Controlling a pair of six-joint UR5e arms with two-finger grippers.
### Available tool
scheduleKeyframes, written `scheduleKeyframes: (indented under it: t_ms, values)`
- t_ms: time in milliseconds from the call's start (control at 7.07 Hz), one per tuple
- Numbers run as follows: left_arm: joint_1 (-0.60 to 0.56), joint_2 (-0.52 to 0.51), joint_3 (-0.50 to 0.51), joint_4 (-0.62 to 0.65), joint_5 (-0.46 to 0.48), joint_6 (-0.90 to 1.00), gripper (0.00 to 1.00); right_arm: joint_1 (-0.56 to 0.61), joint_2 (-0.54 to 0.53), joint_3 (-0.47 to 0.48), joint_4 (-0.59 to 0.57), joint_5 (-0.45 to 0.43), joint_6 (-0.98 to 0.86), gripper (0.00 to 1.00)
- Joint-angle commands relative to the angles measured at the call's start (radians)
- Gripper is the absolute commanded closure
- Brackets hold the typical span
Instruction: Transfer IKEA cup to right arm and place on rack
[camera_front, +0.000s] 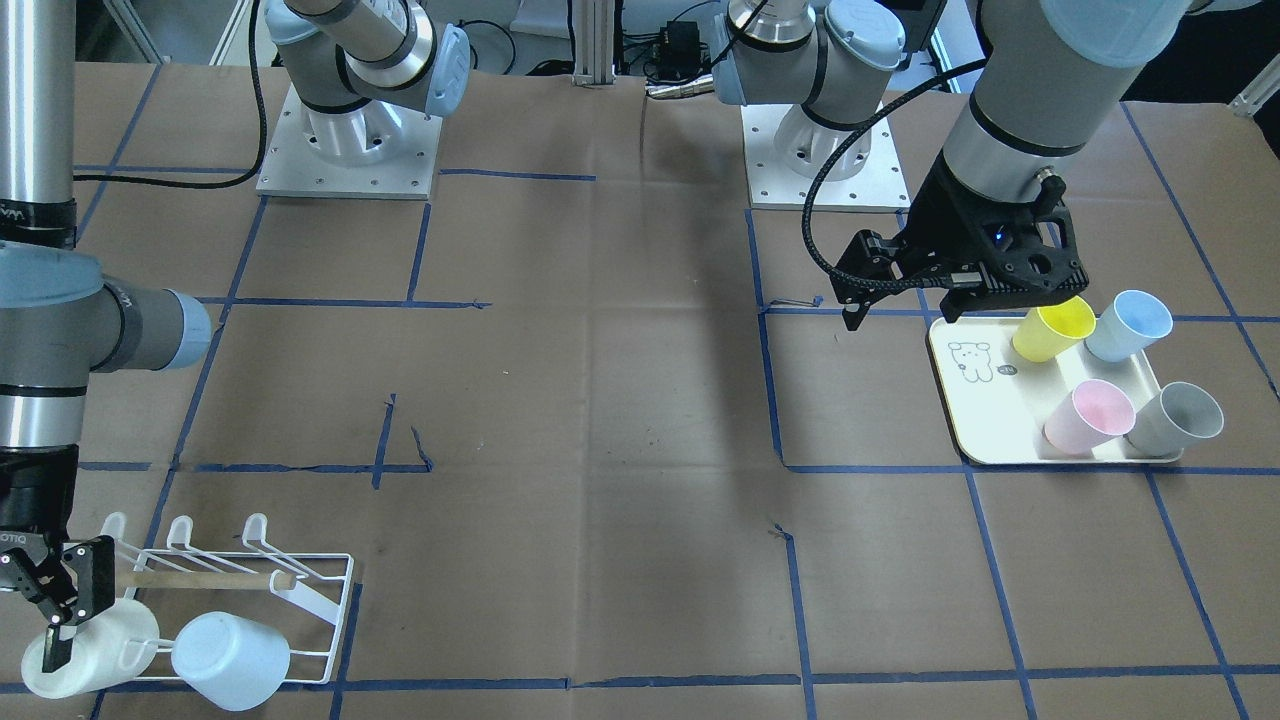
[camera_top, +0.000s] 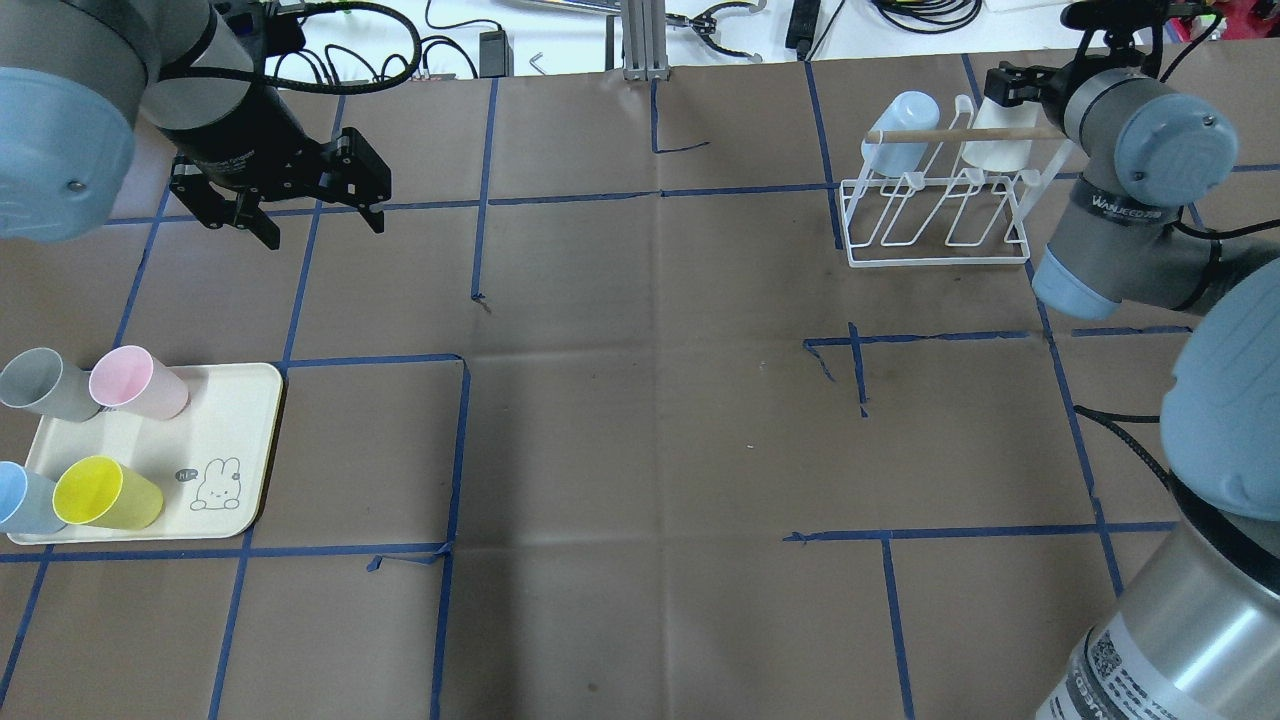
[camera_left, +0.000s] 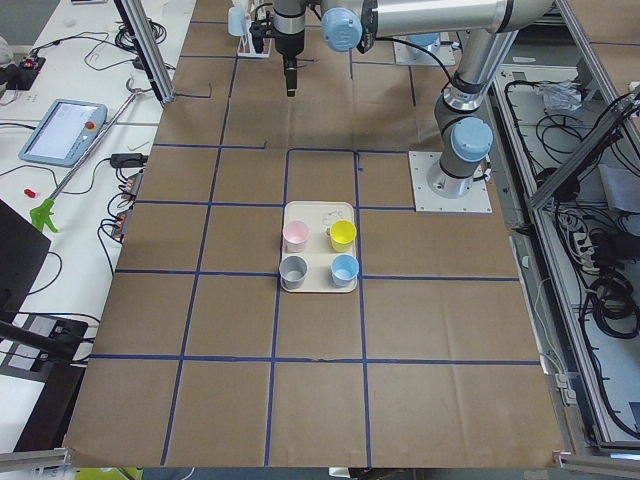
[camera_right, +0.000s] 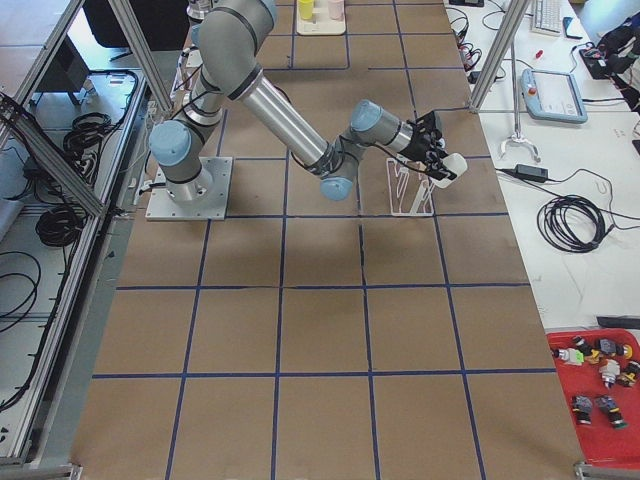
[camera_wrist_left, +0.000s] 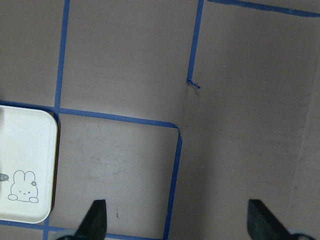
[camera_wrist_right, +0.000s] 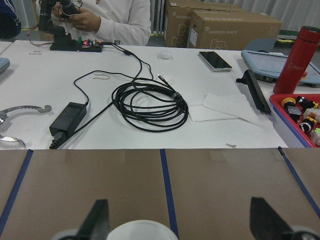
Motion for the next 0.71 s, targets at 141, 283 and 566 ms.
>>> scheduleKeyframes:
  t_ms: [141, 283, 566]
  values:
    - [-0.003, -0.004, -0.002, 0.001, -0.003, 0.035, 0.00, 0.023, -0.035, -0.009, 0.017, 0.005, 0.004, 0.00]
    - [-0.011, -0.005, -0.002, 0.001, -0.003, 0.035, 0.00, 0.031, -0.090, -0.009, 0.046, 0.007, 0.005, 0.00]
    - [-0.028, -0.010, 0.003, 0.001, 0.000, 0.071, 0.00, 0.049, -0.228, -0.026, 0.321, 0.005, 0.005, 0.00]
